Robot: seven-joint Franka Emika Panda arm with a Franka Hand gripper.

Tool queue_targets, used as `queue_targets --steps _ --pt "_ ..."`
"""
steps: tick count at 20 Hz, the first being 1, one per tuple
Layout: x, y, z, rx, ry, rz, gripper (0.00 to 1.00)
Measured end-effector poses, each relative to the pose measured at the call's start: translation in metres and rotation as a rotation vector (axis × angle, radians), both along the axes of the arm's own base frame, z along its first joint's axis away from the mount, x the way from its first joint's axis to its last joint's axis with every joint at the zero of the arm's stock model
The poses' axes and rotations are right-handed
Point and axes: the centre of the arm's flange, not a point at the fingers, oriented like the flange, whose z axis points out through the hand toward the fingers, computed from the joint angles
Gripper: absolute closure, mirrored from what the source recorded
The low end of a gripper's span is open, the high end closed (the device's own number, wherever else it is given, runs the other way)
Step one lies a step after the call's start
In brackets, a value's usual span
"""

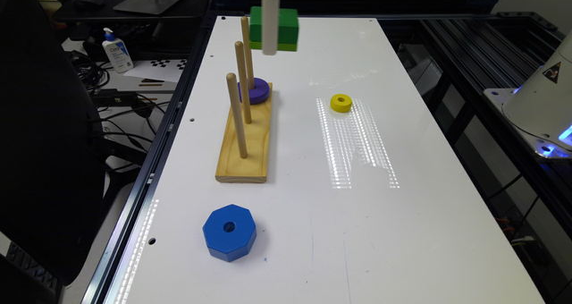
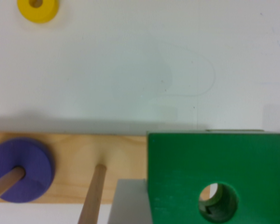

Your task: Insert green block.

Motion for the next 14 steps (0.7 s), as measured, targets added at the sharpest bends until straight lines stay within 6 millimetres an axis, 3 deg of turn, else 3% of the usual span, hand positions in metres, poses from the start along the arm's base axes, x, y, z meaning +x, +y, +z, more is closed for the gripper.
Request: queue_targets --steps 14 --pt "0.028 0.026 0.000 0.018 -0.017 0.011 1.00"
